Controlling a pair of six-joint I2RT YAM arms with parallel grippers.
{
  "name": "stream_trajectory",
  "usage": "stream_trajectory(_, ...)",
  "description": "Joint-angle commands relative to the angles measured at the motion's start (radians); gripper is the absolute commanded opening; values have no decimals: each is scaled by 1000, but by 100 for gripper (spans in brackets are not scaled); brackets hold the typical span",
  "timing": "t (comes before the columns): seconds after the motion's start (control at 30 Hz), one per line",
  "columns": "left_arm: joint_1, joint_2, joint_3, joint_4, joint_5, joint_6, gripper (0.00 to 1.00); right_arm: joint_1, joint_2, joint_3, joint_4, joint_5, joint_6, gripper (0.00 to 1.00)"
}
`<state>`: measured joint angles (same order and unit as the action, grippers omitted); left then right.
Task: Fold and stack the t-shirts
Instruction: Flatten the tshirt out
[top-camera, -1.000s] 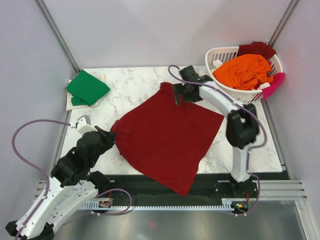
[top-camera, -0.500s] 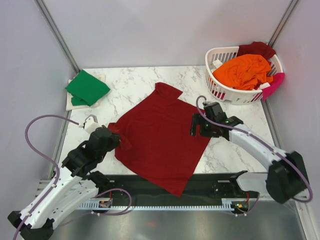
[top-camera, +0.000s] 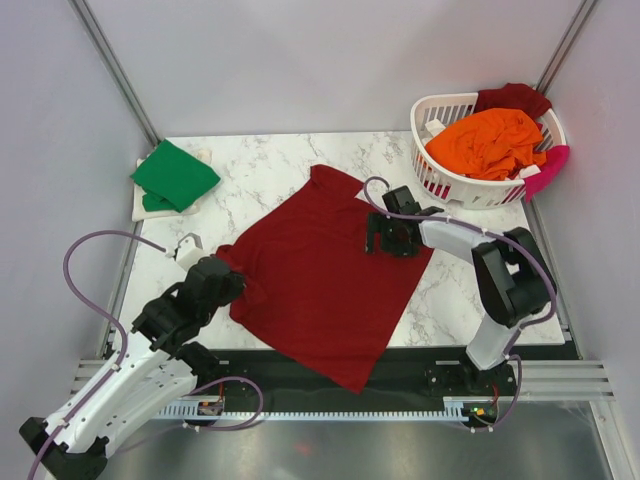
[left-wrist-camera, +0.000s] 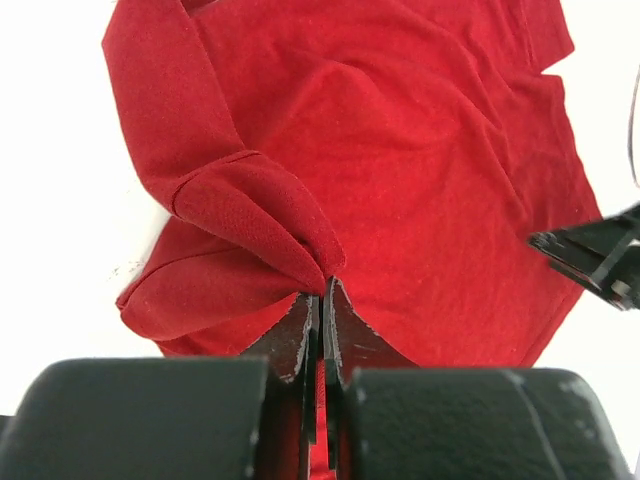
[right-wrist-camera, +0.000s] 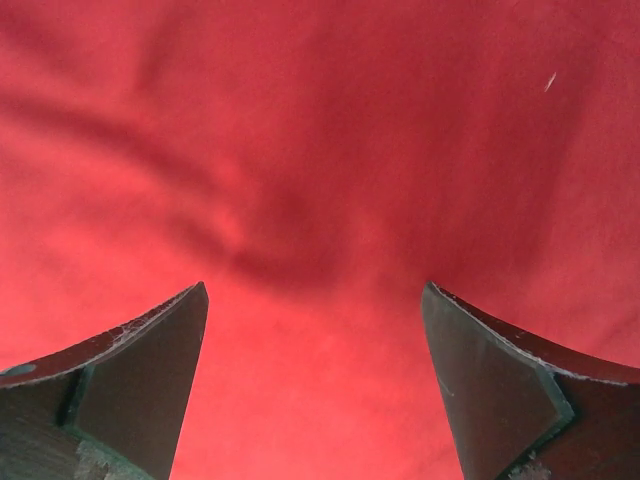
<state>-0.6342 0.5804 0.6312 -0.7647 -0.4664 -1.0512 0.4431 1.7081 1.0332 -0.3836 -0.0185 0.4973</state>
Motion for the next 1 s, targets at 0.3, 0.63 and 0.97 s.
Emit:
stream_trajectory(0.3, 4, -4, -10, 42, -12, -73, 2, -63, 417, 451, -6, -44, -14, 96)
stream_trajectory(0.63, 2, 101, 4, 108, -9, -145, 4, -66, 873, 1436, -258, -242, -196, 96)
stream_trajectory(0.97, -4, 158, 7, 145, 124, -52, 47, -110, 157, 654, -264, 190, -211, 98)
